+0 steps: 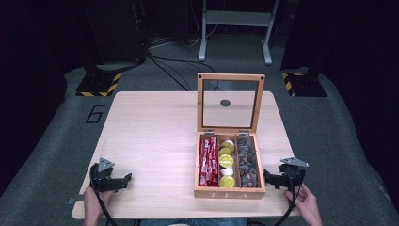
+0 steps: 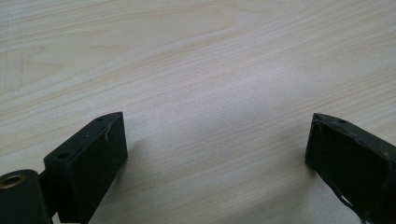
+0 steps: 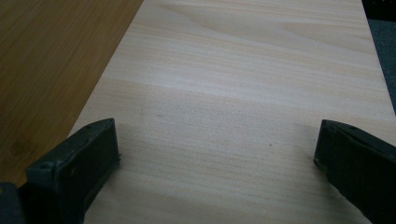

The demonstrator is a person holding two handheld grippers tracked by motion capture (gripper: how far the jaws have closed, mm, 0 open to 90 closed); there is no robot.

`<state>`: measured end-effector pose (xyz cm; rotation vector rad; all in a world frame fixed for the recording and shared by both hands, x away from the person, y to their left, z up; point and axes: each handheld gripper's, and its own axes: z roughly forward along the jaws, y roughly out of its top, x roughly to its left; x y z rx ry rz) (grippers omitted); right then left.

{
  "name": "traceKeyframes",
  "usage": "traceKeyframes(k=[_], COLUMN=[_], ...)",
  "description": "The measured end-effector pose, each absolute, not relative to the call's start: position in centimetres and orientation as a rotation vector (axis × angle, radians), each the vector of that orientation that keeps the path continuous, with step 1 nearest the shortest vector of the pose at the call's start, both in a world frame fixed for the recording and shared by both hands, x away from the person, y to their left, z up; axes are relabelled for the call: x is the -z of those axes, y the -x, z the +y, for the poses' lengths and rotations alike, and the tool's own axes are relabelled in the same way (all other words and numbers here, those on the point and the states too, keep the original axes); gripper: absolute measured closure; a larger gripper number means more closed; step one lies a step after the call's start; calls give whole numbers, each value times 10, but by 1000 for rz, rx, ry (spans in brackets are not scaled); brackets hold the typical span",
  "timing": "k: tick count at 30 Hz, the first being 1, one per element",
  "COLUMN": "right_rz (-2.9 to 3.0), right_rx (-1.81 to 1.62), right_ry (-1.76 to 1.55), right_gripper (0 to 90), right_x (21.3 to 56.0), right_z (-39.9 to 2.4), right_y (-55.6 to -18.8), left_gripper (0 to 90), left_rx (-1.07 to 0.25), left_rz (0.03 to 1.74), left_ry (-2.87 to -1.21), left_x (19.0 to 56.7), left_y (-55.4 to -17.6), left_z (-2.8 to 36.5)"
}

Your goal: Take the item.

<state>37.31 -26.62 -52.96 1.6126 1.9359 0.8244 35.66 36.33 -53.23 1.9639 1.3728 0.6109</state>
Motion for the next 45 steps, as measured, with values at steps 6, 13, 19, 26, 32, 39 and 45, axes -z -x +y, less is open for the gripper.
traceKeyframes(k=[6, 13, 19, 26, 32, 39, 45], right_rz=[1935, 1975, 2006, 2008, 2004, 1967, 1952], right_rx=[-825, -839, -847, -860, -850, -837, -832], right_ry=[-1612, -1574, -1543, -1538, -1535, -1575, -1587], right_gripper=[0, 0, 0, 1, 0, 0, 0], right_x=[530, 530, 529, 530, 530, 530, 530], right_z=[-266, -271, -275, -274, -275, -275, -276], right_y=[-373, -374, -374, -375, -375, -371, -370], left_gripper=[53, 52, 52, 49, 7, 2, 2], left_rx=[-611, -608, -616, -615, -578, -560, -547], left_rz=[1373, 1379, 1389, 1401, 1386, 1352, 1310], left_ry=[-1963, -1966, -1957, -1950, -1969, -1944, -1950], left_x=[532, 532, 532, 532, 529, 519, 508], left_y=[-357, -357, -357, -356, -358, -357, -357], left_z=[363, 363, 362, 361, 360, 354, 346])
